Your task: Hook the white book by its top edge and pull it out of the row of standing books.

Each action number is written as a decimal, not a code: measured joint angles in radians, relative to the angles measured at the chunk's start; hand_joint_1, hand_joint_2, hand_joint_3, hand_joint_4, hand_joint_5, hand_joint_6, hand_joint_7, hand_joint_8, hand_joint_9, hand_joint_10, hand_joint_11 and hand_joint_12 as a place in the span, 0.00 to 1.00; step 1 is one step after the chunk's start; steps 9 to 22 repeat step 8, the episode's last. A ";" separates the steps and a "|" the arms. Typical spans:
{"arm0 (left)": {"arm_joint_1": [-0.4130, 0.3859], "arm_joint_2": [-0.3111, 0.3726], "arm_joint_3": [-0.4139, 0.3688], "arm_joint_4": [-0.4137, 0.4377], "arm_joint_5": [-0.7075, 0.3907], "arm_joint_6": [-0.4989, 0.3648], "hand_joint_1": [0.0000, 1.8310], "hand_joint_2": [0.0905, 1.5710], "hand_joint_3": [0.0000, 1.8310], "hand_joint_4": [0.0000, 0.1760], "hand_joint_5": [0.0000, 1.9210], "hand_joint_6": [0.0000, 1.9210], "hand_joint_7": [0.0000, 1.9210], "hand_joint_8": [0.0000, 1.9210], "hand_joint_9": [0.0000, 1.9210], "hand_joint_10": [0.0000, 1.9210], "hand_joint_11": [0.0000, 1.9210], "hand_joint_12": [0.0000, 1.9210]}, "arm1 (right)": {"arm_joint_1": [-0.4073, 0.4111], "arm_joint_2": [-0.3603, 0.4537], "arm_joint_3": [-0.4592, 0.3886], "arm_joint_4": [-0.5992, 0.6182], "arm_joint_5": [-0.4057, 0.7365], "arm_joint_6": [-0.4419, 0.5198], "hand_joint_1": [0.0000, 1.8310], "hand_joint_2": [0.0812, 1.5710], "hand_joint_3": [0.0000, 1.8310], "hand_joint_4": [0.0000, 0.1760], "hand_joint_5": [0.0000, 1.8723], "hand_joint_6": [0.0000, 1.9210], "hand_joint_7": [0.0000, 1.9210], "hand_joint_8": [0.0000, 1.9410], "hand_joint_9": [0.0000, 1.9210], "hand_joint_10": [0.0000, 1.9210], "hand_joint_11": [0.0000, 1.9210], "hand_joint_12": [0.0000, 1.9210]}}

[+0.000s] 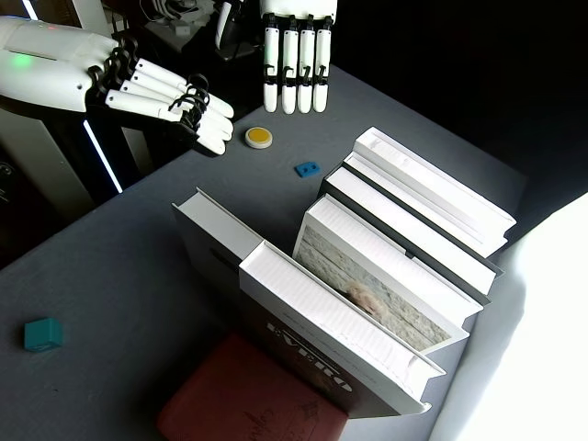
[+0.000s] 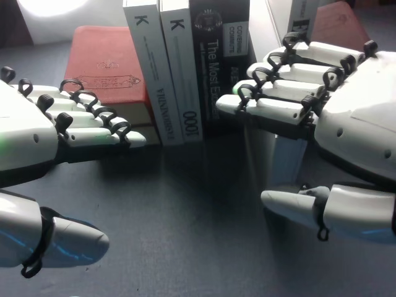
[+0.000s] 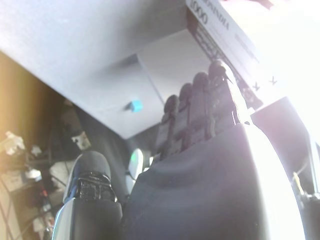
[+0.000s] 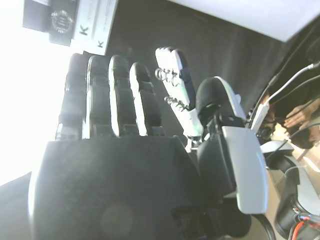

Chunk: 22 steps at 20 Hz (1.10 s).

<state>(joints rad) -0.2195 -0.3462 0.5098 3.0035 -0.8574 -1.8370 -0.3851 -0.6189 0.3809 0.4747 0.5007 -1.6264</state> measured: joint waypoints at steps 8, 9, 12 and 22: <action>0.008 0.000 0.000 0.000 0.000 0.000 0.00 0.77 0.00 0.00 0.02 0.00 0.02 0.00 0.02 0.01 0.02 0.02 | 0.000 0.000 0.019 0.003 0.015 0.003 0.11 0.83 0.00 0.00 0.12 0.00 0.11 0.00 0.09 0.00 0.00 0.26; 0.008 0.000 0.000 0.000 0.000 0.000 0.00 0.77 0.00 0.00 0.02 0.00 0.02 0.00 0.02 0.01 0.02 0.02 | 0.000 0.000 0.019 0.003 0.015 0.003 0.11 0.83 0.00 0.00 0.12 0.00 0.11 0.00 0.09 0.00 0.00 0.26; 0.008 0.000 0.000 0.000 0.000 0.000 0.00 0.77 0.00 0.00 0.02 0.00 0.02 0.00 0.02 0.01 0.02 0.02 | 0.000 0.000 0.019 0.003 0.015 0.003 0.11 0.83 0.00 0.00 0.12 0.00 0.11 0.00 0.09 0.00 0.00 0.26; 0.008 0.000 0.000 0.000 0.000 0.000 0.00 0.77 0.00 0.00 0.02 0.00 0.02 0.00 0.02 0.01 0.02 0.02 | 0.000 0.000 0.019 0.003 0.015 0.003 0.11 0.83 0.00 0.00 0.12 0.00 0.11 0.00 0.09 0.00 0.00 0.26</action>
